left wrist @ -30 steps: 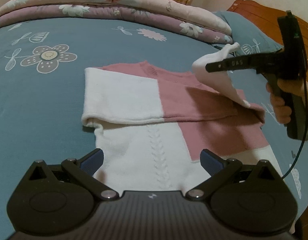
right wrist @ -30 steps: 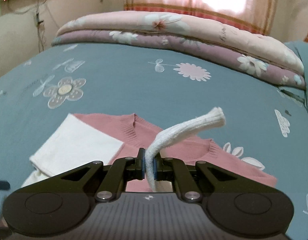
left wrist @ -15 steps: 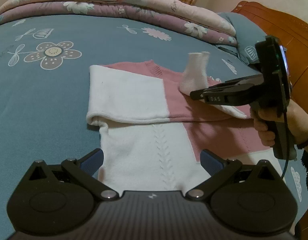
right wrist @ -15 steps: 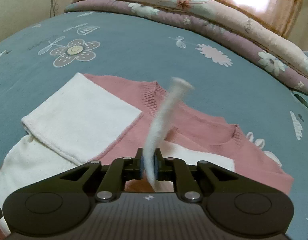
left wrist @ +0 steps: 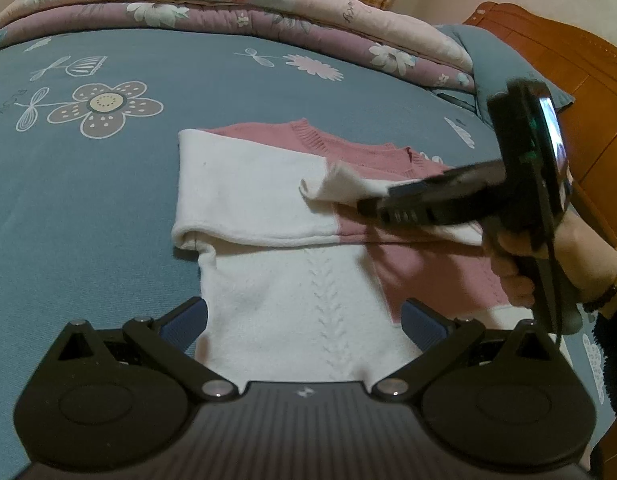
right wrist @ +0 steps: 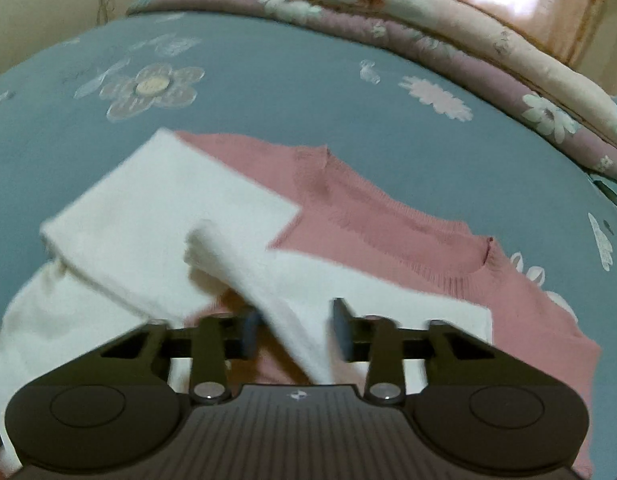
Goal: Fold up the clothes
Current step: 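Lay the white sleeve on the sweater body and open the right gripper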
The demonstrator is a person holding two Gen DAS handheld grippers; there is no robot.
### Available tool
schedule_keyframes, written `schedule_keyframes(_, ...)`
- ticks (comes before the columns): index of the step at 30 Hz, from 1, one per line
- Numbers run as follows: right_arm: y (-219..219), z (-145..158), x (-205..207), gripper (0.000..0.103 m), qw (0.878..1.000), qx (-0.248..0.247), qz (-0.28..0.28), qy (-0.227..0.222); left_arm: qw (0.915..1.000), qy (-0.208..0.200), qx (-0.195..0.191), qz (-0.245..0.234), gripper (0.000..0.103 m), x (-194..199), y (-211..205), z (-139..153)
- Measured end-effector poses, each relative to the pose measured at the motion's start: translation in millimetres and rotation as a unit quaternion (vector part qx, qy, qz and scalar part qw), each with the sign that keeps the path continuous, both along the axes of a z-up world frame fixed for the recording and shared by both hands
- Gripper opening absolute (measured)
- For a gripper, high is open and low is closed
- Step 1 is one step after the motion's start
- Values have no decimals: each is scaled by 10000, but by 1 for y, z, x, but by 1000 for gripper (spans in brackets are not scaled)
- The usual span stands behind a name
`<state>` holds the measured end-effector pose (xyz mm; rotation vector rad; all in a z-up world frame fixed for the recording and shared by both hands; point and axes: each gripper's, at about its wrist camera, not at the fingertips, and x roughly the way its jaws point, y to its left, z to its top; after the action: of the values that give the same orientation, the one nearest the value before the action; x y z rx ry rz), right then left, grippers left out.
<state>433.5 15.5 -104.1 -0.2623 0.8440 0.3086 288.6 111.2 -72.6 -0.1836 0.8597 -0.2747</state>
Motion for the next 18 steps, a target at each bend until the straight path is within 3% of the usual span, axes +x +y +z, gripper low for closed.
schedule_keyframes(7,1,1,-1,12,9991,118,-249,-331,10000,-5,-23,12,102,1,1,0)
schedule_keyframes(16,-41,43,2,11,9843,853,-1125,-1060,10000,-16,-42,-37,102,-1,0,1)
schedule_keyframes(18,-41,42,2,11,9839,934,-1087,-1069,10000,-24,-45,-54,102,-1,-1,1)
